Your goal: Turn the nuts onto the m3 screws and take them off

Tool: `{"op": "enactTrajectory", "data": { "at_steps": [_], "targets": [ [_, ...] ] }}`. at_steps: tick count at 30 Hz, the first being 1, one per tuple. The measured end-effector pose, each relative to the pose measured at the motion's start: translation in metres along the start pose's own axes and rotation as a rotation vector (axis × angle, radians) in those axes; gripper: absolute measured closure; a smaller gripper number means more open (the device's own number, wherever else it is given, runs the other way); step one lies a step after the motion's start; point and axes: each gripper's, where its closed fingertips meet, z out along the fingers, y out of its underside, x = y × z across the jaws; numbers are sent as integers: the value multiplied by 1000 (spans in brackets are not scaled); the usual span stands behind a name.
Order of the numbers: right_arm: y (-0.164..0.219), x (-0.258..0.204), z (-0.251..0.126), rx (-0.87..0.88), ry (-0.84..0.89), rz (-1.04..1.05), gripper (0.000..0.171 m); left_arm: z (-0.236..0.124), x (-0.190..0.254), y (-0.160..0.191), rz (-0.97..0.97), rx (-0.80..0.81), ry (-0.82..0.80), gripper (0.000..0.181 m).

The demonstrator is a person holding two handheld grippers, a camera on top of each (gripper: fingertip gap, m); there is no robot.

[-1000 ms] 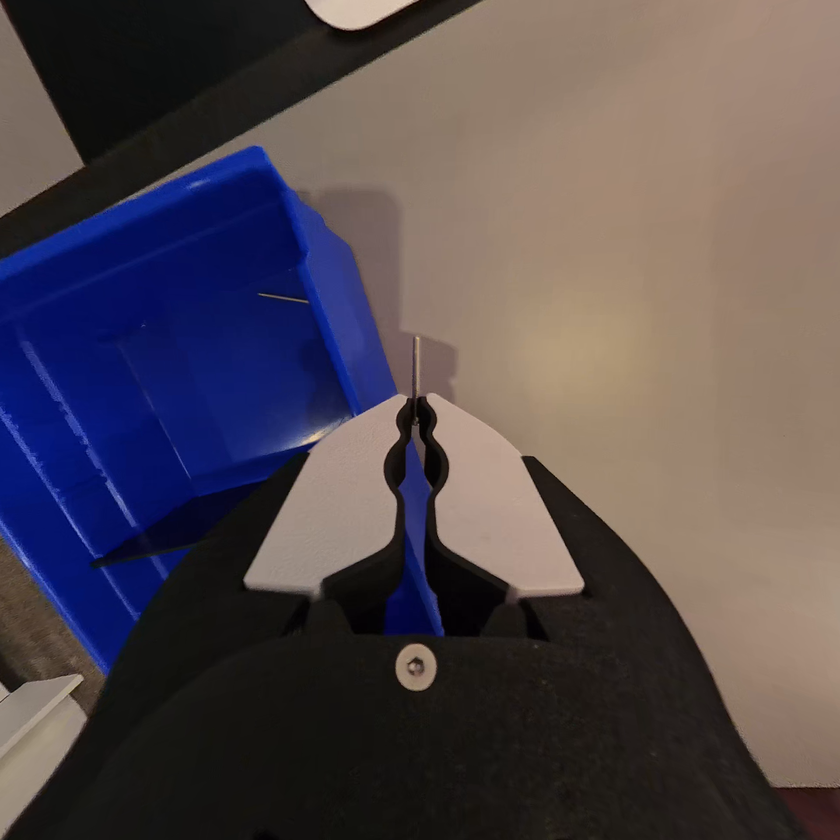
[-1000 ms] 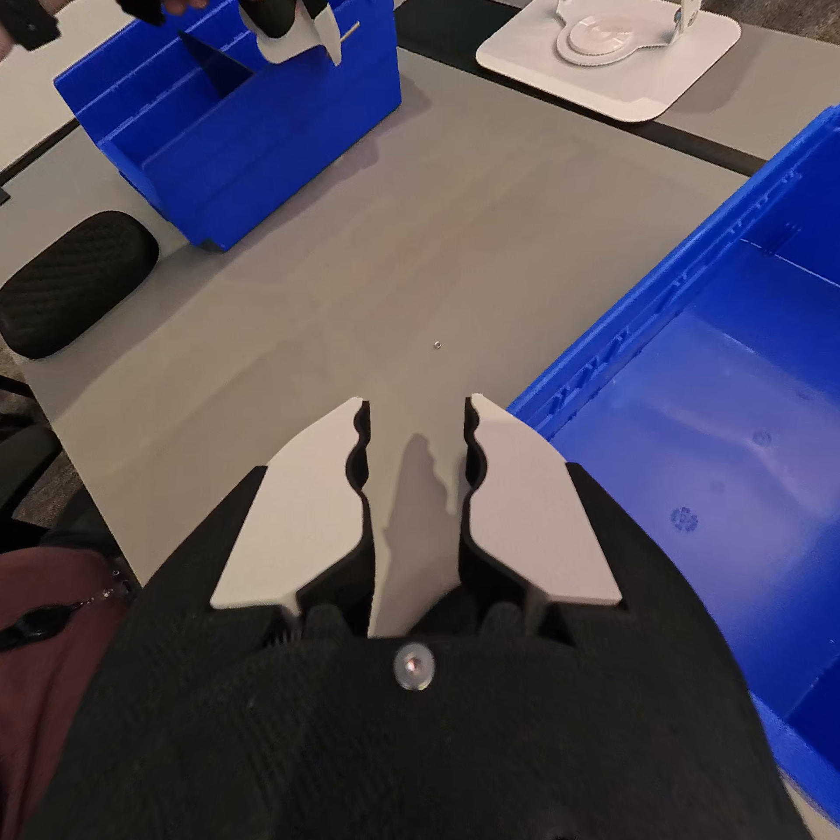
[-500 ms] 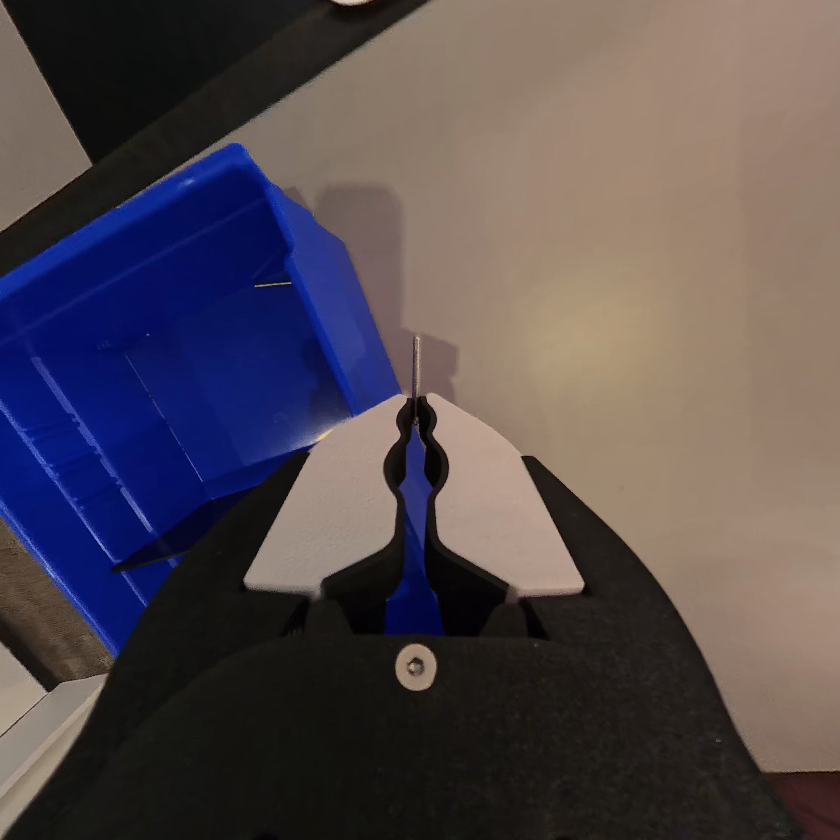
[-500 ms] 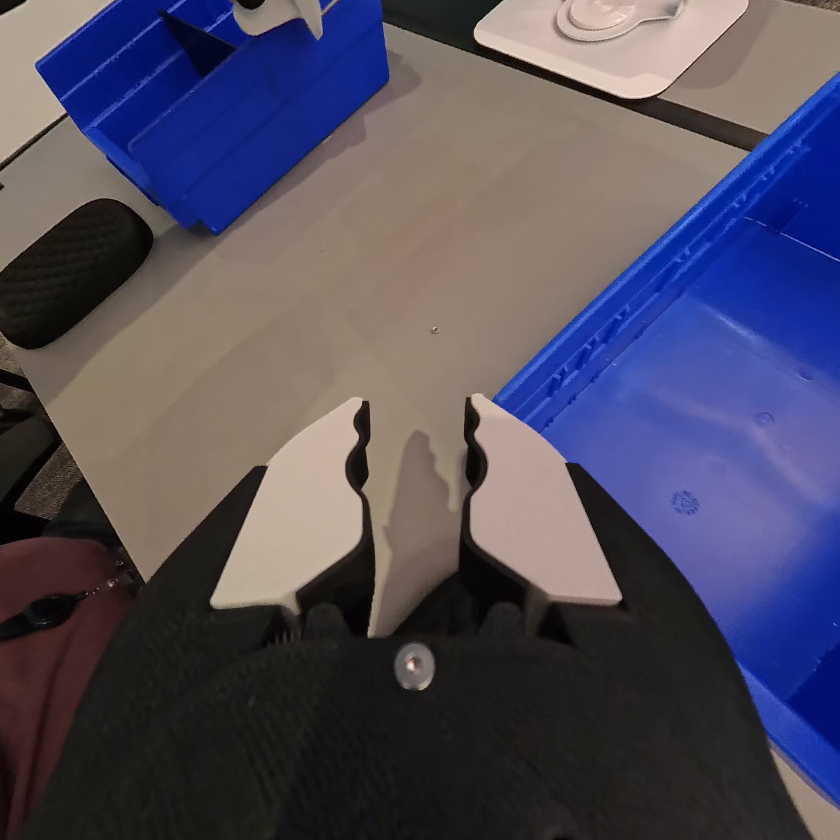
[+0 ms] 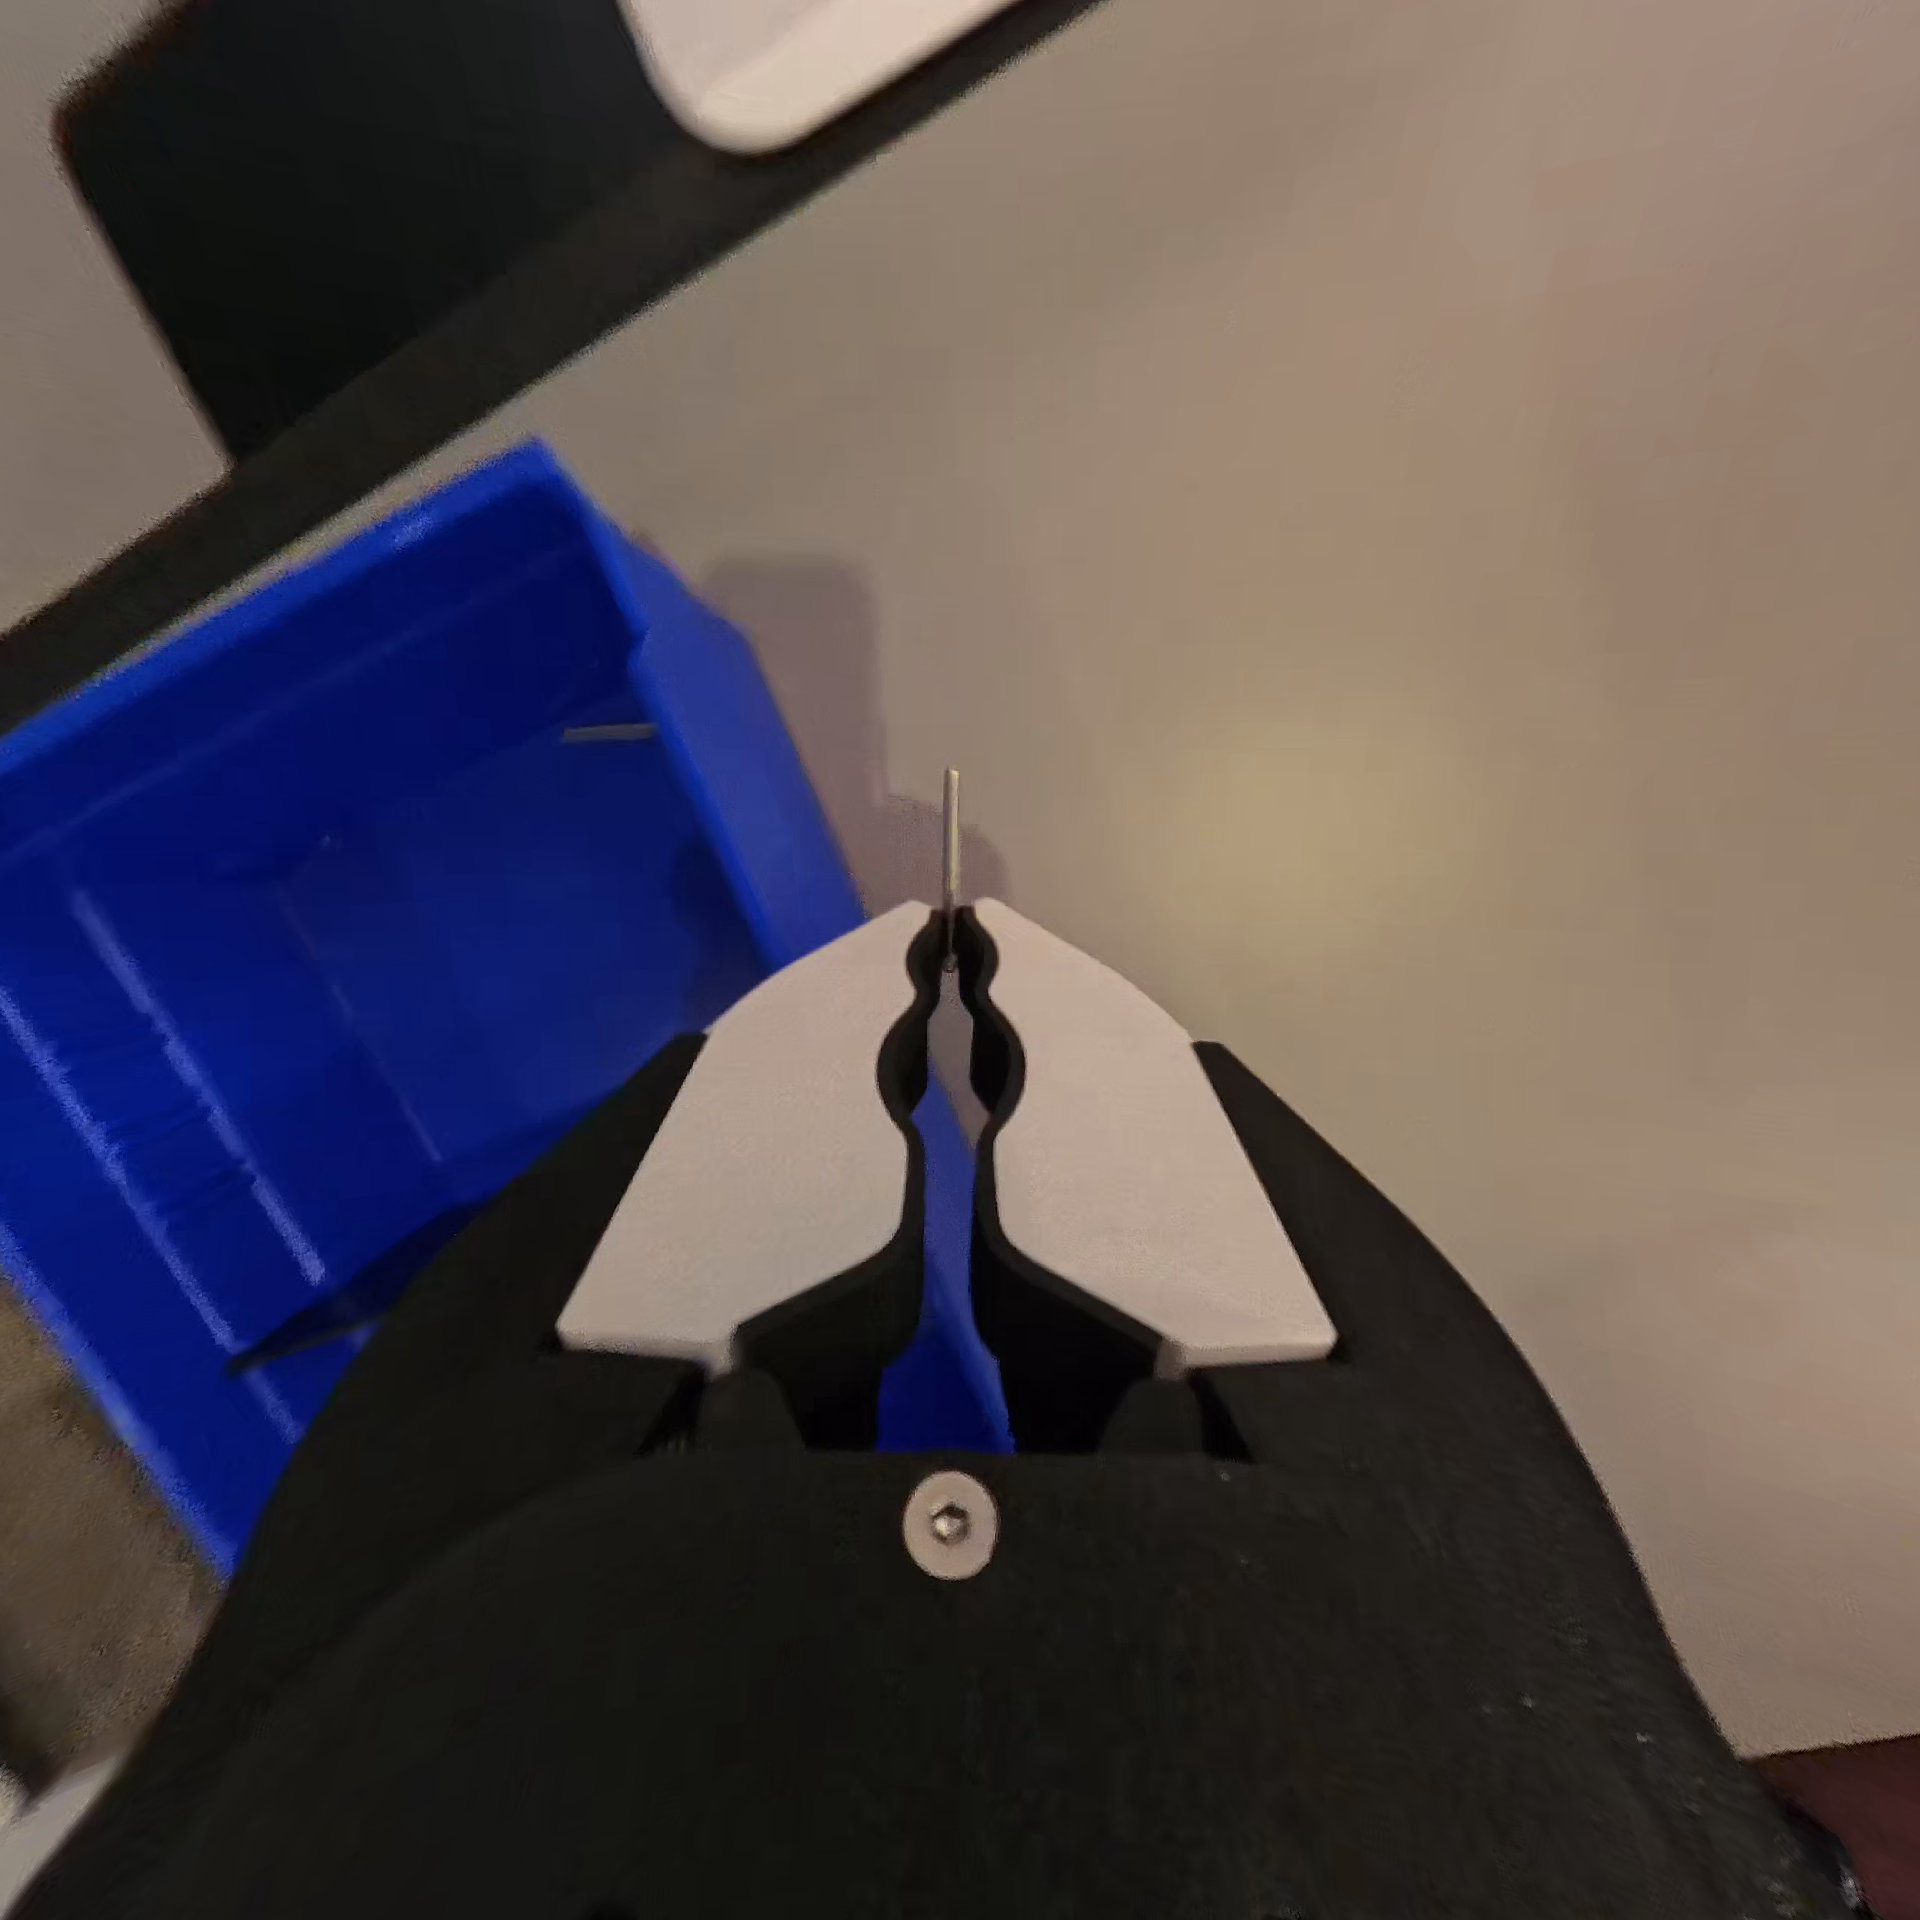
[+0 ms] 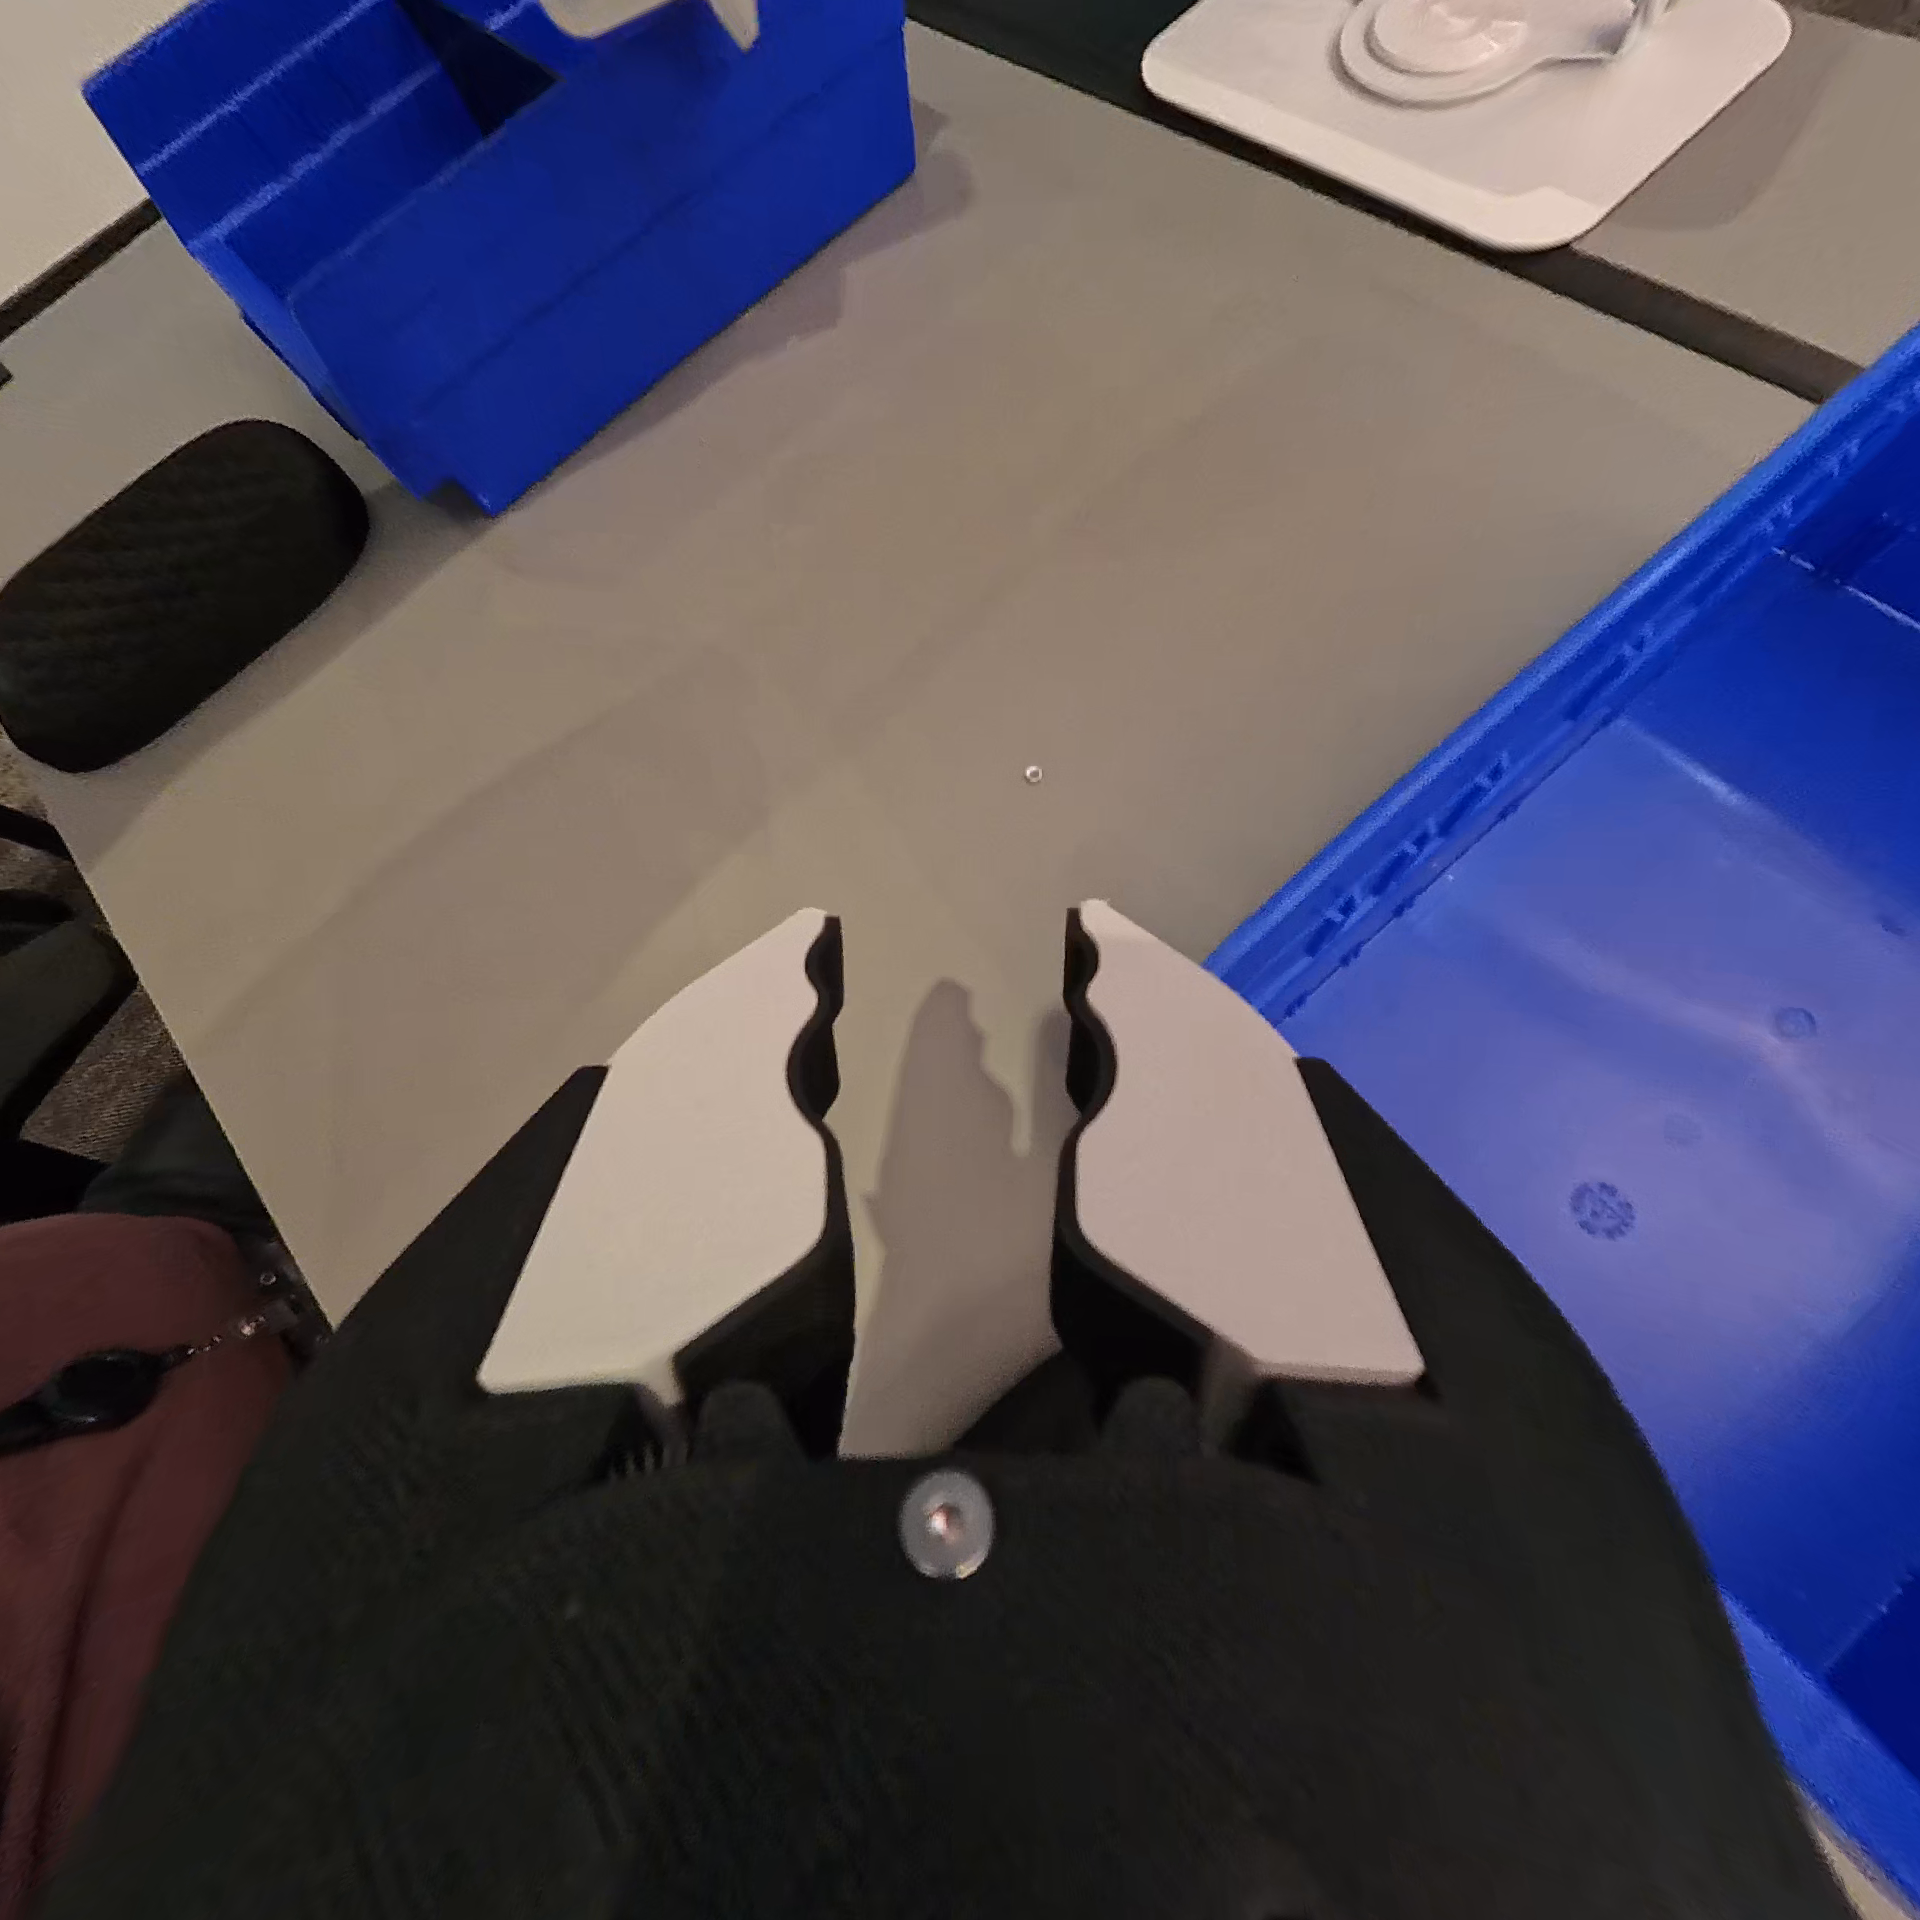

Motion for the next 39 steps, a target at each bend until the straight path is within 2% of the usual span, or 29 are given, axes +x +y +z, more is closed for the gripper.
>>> {"op": "enactTrajectory", "data": {
  "at_steps": [3,8,11,13,17,21,25,29,33,39],
  "targets": [
    [-11,1,-5,38,23,-36,130,-35,48,-20,103,183,160,179],
    [-19,-4,3,21,-38,-161,134,-96,129,-11,313,553,335,179],
    [-12,-9,33,-88,-59,-342,142,-136,146,-4,325,756,401,179],
    [0,-13,54,-204,-77,-531,155,-157,144,-5,330,856,386,179],
    [9,-2,84,-413,-58,-818,155,-187,135,-3,356,923,418,179],
    [16,3,108,-571,-117,-861,152,-212,94,4,293,1030,346,179],
    [24,25,122,-701,-77,-887,151,-209,53,17,241,1032,261,179],
    [19,32,129,-732,-65,-852,151,-203,38,24,229,995,290,179],
    [15,22,136,-721,-111,-800,151,-202,38,27,219,984,372,179],
    [25,23,139,-784,-122,-763,151,-197,41,29,227,960,401,179]
  ]
}}
